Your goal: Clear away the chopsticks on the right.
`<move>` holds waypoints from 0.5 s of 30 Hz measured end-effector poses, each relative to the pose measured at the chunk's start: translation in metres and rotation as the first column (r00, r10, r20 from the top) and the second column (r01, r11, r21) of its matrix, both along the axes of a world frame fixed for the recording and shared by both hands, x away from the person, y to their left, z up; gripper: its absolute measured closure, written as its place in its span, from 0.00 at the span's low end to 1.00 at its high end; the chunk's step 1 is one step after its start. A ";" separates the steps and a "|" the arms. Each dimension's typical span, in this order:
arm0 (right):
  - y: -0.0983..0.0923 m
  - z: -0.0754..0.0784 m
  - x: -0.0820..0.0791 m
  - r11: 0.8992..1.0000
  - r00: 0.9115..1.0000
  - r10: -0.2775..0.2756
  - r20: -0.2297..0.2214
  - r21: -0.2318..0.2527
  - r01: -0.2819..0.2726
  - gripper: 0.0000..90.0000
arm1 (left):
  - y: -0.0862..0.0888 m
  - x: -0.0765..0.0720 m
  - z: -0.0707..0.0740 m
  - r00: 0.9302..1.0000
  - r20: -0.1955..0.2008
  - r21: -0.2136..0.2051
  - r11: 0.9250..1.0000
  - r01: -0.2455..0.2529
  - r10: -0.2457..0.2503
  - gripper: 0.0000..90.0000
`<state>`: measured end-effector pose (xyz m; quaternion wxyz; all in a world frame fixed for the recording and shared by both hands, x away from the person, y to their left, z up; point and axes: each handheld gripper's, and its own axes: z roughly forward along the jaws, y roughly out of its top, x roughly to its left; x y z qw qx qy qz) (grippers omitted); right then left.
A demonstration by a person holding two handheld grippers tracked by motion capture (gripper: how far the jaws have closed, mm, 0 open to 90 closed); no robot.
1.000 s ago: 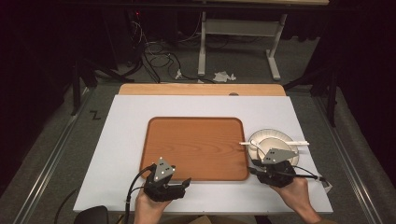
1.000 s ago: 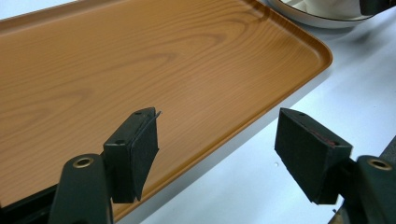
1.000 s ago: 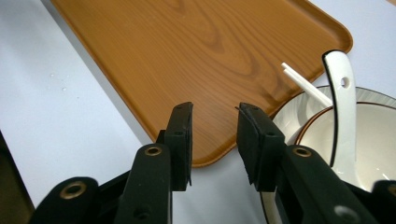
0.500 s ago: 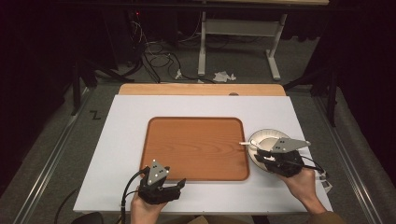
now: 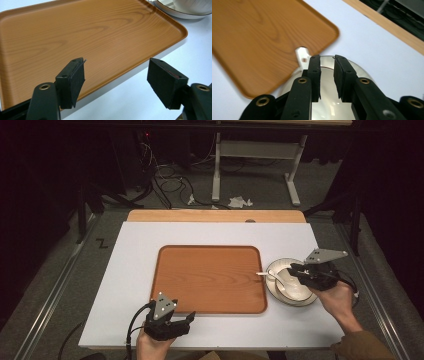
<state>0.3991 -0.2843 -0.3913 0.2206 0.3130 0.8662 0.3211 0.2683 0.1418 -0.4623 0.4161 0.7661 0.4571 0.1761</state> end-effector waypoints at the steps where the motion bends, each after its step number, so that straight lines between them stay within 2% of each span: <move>1: -0.003 0.002 0.003 1.000 1.000 -0.009 0.002 -0.009 0.009 0.85 | 0.000 0.000 0.000 1.000 0.000 0.000 1.000 0.000 0.000 0.33; 8: -0.031 0.006 0.024 0.998 0.998 -0.064 -0.011 -0.002 0.064 0.86 | 0.004 -0.005 0.000 1.000 -0.003 0.003 1.000 -0.016 0.016 0.33; 15: -0.044 -0.007 0.041 0.994 0.991 -0.107 -0.078 -0.025 0.105 0.86 | 0.006 -0.008 0.000 1.000 -0.006 -0.001 1.000 -0.026 0.026 0.33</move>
